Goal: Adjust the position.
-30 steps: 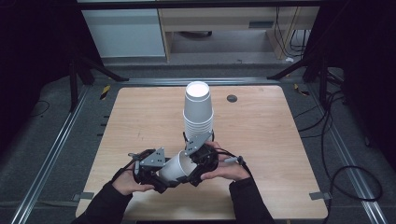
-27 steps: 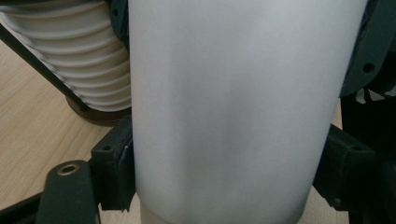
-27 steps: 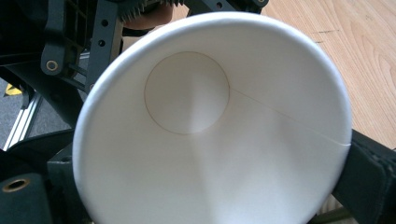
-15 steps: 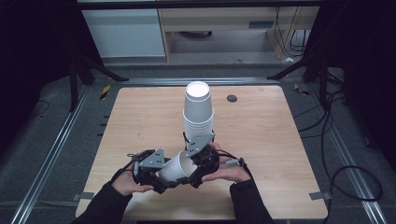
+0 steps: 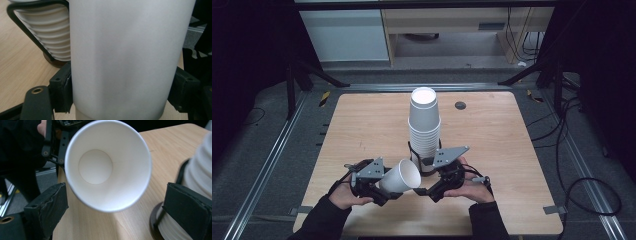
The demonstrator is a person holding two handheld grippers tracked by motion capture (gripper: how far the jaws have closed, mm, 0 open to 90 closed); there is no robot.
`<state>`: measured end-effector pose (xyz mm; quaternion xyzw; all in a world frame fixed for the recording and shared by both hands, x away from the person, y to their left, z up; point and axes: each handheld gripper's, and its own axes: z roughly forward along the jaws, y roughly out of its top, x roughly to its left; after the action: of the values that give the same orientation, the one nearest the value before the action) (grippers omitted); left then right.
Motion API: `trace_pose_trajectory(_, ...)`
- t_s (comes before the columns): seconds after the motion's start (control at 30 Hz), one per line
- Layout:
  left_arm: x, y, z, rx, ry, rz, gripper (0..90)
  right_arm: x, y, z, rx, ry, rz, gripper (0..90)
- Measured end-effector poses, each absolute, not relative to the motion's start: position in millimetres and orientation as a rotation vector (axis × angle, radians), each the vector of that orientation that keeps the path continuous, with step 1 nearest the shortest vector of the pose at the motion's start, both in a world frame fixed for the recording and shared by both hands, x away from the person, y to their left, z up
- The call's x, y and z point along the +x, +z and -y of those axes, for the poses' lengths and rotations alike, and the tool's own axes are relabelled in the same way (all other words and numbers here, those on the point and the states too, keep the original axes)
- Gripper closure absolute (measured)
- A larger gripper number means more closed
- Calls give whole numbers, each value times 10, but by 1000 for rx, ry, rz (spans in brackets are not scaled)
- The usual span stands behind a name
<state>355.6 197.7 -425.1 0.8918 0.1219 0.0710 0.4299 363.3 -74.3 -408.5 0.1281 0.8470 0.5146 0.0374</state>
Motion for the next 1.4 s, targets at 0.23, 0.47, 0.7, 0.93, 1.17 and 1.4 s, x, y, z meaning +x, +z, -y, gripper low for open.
trace_pose_trajectory(0.23,3553,-4238,-1951,2178,187,-319,215,3613,-4204,813,481,1636,-2557,55)
trace_pose_trajectory(0.47,3526,-4241,-1876,2160,185,-311,215,3577,-4288,765,500,1716,-2532,52)
trace_pose_trajectory(0.7,3492,-4247,-1800,2162,182,-289,215,3575,-4323,695,509,1759,-2519,52)
trace_pose_trajectory(0.93,3488,-4267,-1765,2160,178,-289,214,3588,-4330,633,526,1813,-2494,46)
trace_pose_trajectory(1.17,3475,-4285,-1731,2167,175,-281,215,3600,-4350,580,542,1843,-2477,44)
trace_pose_trajectory(1.4,3465,-4279,-1720,2165,177,-276,214,3596,-4354,558,547,1850,-2482,54)
